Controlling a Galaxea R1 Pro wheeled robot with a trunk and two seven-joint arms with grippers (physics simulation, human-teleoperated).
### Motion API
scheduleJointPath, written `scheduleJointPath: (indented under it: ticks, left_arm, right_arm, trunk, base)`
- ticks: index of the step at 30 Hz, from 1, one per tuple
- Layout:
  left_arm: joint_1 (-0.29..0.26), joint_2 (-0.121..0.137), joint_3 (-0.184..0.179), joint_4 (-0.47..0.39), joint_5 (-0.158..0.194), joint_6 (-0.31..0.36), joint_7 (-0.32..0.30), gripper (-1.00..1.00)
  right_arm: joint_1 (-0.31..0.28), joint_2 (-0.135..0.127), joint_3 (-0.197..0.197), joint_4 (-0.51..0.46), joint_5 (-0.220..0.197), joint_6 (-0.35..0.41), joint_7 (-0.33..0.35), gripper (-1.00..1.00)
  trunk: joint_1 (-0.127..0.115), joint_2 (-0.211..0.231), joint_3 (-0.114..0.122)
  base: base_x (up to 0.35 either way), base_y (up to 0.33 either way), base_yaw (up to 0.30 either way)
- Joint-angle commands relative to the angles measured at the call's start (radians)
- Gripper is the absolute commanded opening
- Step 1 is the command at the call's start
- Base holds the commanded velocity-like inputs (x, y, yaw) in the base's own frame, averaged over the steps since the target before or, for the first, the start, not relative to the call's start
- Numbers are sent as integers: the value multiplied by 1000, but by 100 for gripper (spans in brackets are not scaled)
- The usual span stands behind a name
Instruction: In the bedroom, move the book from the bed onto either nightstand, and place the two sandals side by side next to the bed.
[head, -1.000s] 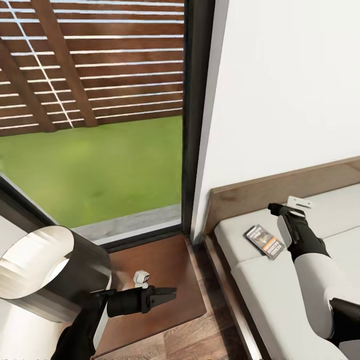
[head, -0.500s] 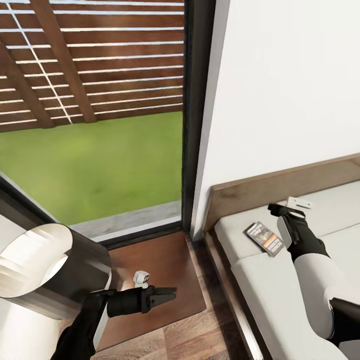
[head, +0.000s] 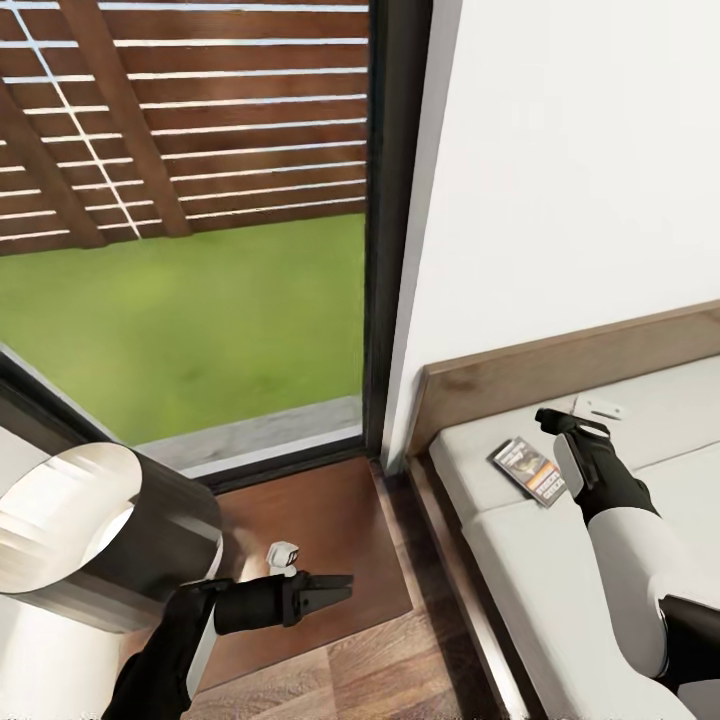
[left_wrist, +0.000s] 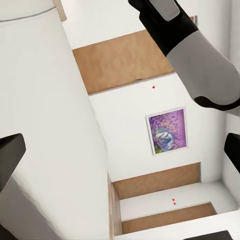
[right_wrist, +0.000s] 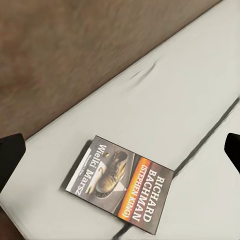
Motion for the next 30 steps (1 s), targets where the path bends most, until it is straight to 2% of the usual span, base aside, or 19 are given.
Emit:
scheduleJointPath:
  ticks: [1, 30]
  left_arm:
    - [0, -1, 2, 0, -3, 11, -5, 100]
    - [0, 1, 5, -1, -3, 12, -5, 100]
  right_arm:
    - [0, 0, 1, -2, -4, 5, -4, 100]
    - [0, -7, -2, -12, -4, 5, -4, 100]
  trunk:
    - [0, -1, -3]
    - [0, -1, -49]
  base:
    - [0, 0, 0]
    - [0, 0, 0]
